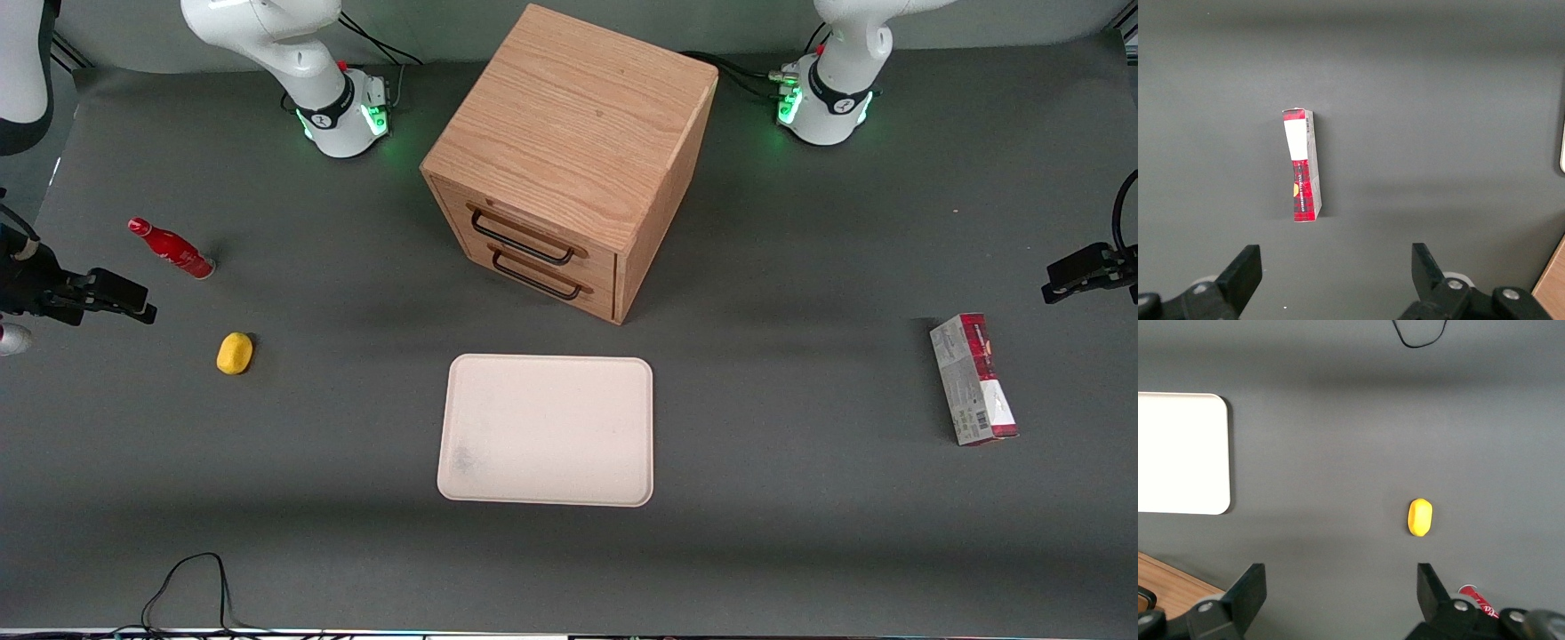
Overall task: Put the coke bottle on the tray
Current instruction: 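Move the open right gripper down over the red Coca-Cola bottle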
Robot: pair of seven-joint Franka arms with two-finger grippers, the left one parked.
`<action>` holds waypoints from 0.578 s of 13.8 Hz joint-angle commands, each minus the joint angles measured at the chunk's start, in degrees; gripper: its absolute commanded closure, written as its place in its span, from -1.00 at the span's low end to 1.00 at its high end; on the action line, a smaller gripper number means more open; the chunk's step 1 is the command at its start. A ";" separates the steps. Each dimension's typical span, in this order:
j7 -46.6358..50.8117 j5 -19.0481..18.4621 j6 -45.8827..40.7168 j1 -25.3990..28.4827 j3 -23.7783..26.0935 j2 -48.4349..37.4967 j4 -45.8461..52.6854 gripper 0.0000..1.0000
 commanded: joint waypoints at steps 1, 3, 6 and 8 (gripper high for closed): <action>1.39 1.48 -1.66 -0.49 0.44 0.18 1.56 -1.00; 0.60 1.31 -3.32 -0.49 0.35 0.18 0.94 -1.00; -3.35 -4.63 -4.12 -0.66 -0.70 -2.44 -5.01 -1.00; -5.97 -6.60 1.03 -0.66 -4.20 -7.70 -15.35 -1.00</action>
